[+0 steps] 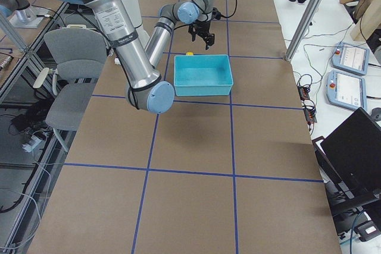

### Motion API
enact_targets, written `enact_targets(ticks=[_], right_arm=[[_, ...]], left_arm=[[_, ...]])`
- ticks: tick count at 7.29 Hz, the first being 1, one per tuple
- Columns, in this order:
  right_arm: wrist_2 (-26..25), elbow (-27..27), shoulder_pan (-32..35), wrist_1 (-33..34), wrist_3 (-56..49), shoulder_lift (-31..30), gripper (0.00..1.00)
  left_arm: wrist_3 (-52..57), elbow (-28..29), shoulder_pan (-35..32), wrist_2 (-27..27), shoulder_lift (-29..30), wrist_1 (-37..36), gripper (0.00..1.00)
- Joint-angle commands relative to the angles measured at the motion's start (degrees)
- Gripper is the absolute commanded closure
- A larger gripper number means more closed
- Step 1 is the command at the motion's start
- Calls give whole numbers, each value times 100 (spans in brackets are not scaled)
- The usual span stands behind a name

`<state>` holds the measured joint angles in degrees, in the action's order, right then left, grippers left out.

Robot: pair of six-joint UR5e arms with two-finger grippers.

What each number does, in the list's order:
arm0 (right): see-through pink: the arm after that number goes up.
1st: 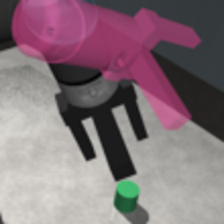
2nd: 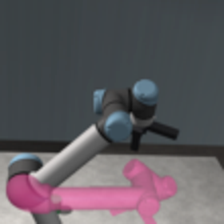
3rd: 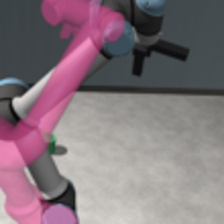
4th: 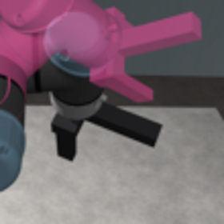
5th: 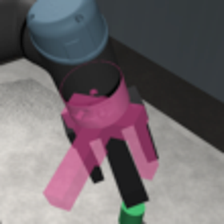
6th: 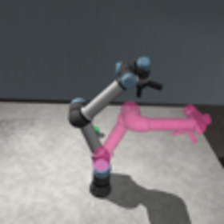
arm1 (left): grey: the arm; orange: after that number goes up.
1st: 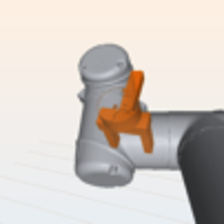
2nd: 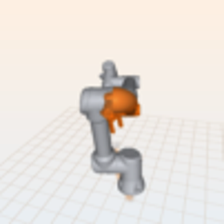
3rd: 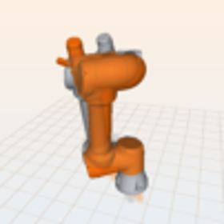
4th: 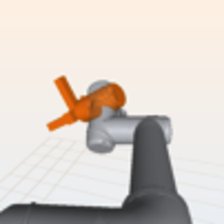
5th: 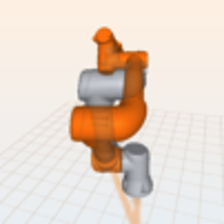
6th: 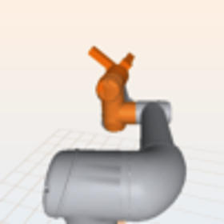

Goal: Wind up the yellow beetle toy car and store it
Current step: 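Move the right gripper over the yellow car beside the bin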

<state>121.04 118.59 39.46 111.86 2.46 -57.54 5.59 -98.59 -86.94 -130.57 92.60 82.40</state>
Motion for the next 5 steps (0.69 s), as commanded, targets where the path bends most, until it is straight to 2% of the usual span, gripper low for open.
enact_targets(ticks=[1,2,4,5], right_arm=[[-247,-571,-456,-15,-1066,618,1],[-431,-826,-622,-24,-1177,891,1],[-1710,-829,-1410,-94,-1196,929,1],[-2090,-803,-1693,-268,-1213,755,1]], left_arm=[[3,164,-16,-13,-58,240,0],[3,173,-8,-13,-40,259,0],[3,190,-7,-13,-40,259,0],[3,199,-7,-13,-49,311,0]])
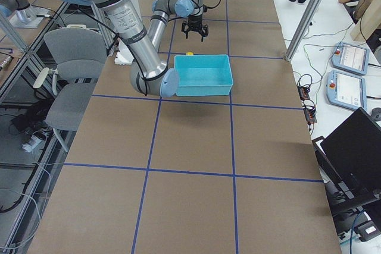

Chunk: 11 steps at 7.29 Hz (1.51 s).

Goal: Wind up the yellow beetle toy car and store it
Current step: 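Move the right gripper over the yellow car beside the bin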

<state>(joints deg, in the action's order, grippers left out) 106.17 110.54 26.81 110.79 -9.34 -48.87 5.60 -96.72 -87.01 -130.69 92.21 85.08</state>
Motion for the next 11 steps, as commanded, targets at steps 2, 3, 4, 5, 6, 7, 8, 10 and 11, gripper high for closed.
enact_targets(ticks=[2,3,4,5,6,7,8,10,11], right_arm=[[-606,-49,-597,-1074,-373,-604,1],[-624,-346,-650,-1216,-489,-510,1],[-641,-575,-651,-1383,-499,-396,1],[-633,-847,-651,-1593,-551,-317,1],[-615,-1058,-651,-1865,-726,-307,1],[-606,-1156,-651,-1937,-962,-290,1],[-598,-1270,-651,-1938,-991,-255,1],[-606,-1569,-651,-2034,-982,-158,1],[-589,-1588,-651,-2122,-974,-158,10]], left_arm=[[2,118,0,0,-1,96,0],[2,223,0,0,-1,270,0],[-6,267,0,0,-1,350,0],[-6,294,0,0,-1,351,0],[-6,329,0,0,8,351,0],[2,338,0,0,-1,351,0],[-6,338,0,0,-10,351,0],[2,338,0,0,-1,351,0],[2,347,9,0,25,351,0]])
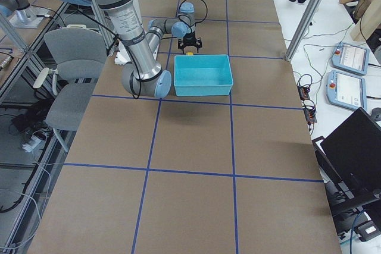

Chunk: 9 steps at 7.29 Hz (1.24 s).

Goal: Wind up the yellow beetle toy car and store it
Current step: 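Close the right gripper on the yellow car and lift it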

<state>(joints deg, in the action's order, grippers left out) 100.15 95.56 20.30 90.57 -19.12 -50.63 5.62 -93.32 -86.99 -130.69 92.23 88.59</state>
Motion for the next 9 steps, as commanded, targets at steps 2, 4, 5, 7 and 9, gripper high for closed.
enact_targets(ticks=[2,4,5,7,9], right_arm=[[4,-151,0,-110,5,19,10],[13,-221,0,-110,-4,-8,27],[31,-187,0,-101,-48,-25,66],[66,-99,0,-75,-145,-8,100],[163,277,9,509,-119,218,100]], left_arm=[[-17,15,6,0,40,9,0],[-69,59,6,0,49,131,0],[-113,59,6,0,49,141,0],[-113,42,6,0,5,132,0],[-114,68,6,0,5,132,0]])
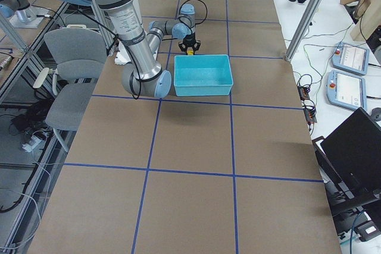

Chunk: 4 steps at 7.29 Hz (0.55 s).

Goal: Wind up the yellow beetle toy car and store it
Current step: 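Close the right gripper on the yellow car and lift it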

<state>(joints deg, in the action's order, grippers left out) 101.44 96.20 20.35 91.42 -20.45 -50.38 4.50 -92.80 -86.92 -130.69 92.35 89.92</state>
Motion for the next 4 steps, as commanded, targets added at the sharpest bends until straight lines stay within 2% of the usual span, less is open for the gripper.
enact_targets(ticks=[1,2,3,4], right_arm=[[33,719,12,1448,14,543,100],[86,1290,195,2084,-12,616,100],[304,1783,536,2439,-56,469,100],[341,2101,888,2469,-352,102,100]], left_arm=[[16,52,0,0,-6,-1,0],[7,52,0,0,-15,-1,0],[7,43,0,0,-15,-1,0],[7,60,0,0,-24,-1,0]])
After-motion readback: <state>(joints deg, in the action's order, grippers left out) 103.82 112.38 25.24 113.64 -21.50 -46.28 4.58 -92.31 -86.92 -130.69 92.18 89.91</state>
